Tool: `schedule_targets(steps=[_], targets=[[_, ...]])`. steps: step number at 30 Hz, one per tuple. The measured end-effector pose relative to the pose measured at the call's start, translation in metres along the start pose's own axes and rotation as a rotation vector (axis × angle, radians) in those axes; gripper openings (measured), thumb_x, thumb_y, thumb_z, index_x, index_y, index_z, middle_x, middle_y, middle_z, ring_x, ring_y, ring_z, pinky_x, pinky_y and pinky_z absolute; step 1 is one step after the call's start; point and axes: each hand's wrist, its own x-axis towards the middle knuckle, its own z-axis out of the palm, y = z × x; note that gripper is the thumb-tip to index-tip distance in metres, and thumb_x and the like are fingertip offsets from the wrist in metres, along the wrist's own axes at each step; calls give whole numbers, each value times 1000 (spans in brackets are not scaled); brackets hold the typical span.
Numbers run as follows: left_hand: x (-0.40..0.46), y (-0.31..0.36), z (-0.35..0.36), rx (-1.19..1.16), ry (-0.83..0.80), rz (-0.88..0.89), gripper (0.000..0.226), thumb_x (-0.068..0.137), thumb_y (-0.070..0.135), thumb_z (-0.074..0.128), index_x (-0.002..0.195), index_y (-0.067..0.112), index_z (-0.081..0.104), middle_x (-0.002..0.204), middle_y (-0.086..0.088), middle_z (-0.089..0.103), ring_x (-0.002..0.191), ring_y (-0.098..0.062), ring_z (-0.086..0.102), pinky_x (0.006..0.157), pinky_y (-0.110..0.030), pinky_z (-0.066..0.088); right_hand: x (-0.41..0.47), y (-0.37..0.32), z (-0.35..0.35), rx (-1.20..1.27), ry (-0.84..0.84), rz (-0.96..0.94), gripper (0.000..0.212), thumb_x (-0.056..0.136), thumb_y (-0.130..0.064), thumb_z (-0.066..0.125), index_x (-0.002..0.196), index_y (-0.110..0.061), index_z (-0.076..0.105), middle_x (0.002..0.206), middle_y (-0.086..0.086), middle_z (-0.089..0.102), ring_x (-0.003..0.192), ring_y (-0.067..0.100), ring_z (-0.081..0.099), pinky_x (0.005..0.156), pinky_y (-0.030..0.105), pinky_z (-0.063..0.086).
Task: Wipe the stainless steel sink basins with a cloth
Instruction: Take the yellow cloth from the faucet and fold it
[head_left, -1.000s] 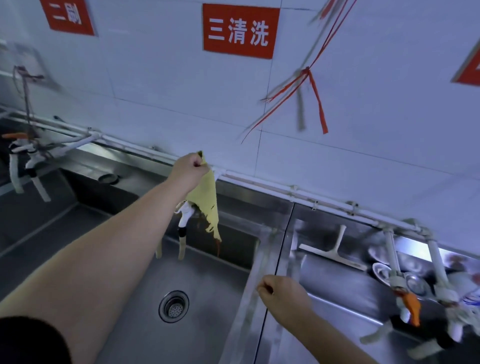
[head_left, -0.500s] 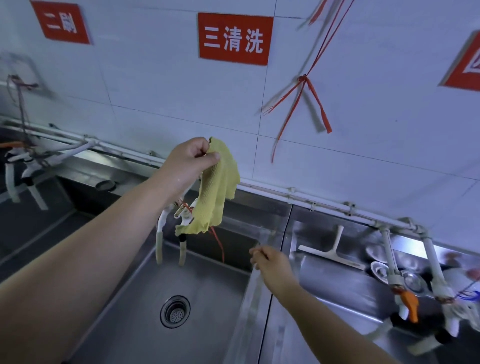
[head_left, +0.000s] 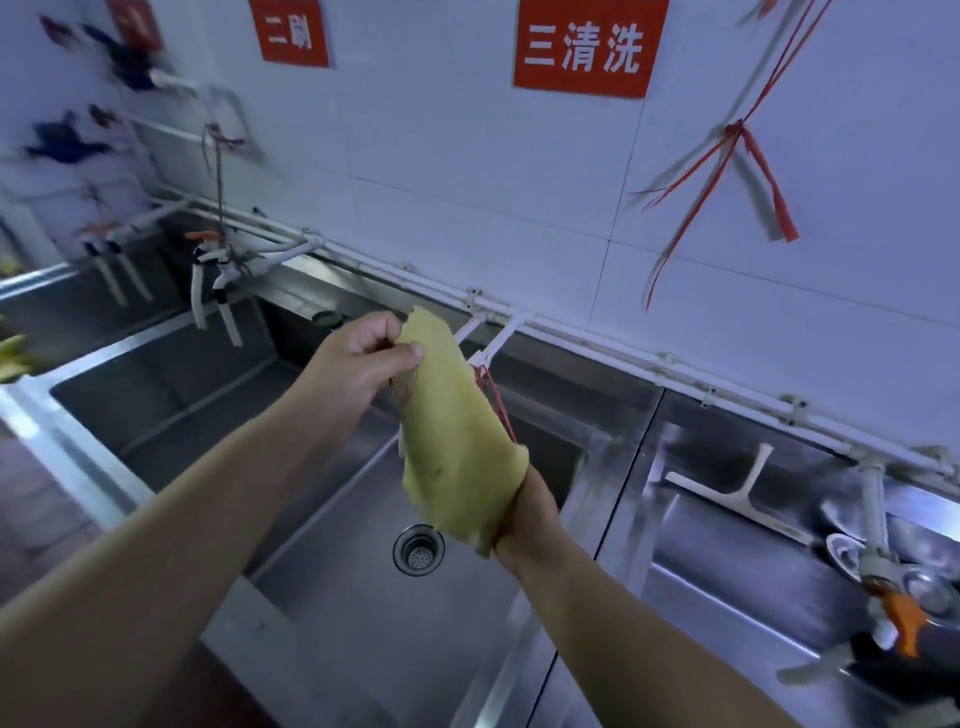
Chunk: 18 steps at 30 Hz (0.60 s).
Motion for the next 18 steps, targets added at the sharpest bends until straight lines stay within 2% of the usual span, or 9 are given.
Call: schedule_targets(steps=[2,3,5,6,8,10,11,13,18], targets=[[-18,-9,-11,92,95,-48,28,86,11,62,63,16,46,58,3,38,55,-8,37,56,-22,34,-3,-2,-6,24,71,-34,32,92,-32,52,99,-8,71,93,15,73,83,31,71,68,44,58],[-26,-16,-15,134,147,-77,30,85,10,63,61,18,46,56,6,38,54,-8,36,55,-23,33,-4,-4,-10,23,114,-49,31,91,-28,49,94,-6,71,89,16,73,82,32,70,70,47,58],[-42,-33,-22,220,257,-136,28,81,6,66,63,18,49,59,4,42,59,-12,39,58,-29,33,-7,-7,-16,0,160,-83,36,89,-29,44,90,-5,72,90,18,72,86,33,68,76,49,57],[-50,-42,-23,240,304,-169,25,80,2,66,65,17,52,62,1,47,62,-15,42,60,-30,35,-9,-9,-19,-18,158,-99,38,89,-32,45,86,-6,73,89,17,71,84,32,68,74,46,57],[-65,-58,-24,148,365,-226,26,78,-6,63,71,17,54,67,-3,56,66,-19,50,60,-30,41,-14,-12,-23,-86,143,-138,36,89,-38,51,88,-10,73,93,14,69,85,28,68,74,41,56],[-79,-70,-22,36,414,-268,26,78,-6,64,74,18,56,68,-5,60,67,-20,54,60,-32,44,-18,-13,-29,-269,193,-195,26,89,-39,59,95,-16,68,102,9,65,93,23,63,86,40,51],[-86,-76,-20,13,440,-278,25,78,-4,66,75,19,56,68,-5,60,67,-20,54,60,-32,44,-21,-14,-32,-378,236,-260,17,89,-34,61,88,-18,67,98,7,64,89,18,60,83,36,49],[-97,-86,-14,1,463,-280,23,78,0,68,78,20,57,69,-3,60,68,-19,53,62,-31,43,-25,-14,-39,-529,286,-377,19,90,-24,62,72,-18,63,83,3,64,75,12,57,66,27,47],[-122,-99,0,121,477,-251,39,78,-5,67,91,31,61,84,1,67,79,-13,62,66,-22,47,-33,-13,-60,-683,385,-378,6,89,-18,62,82,-18,63,84,3,62,73,15,55,58,26,45]])
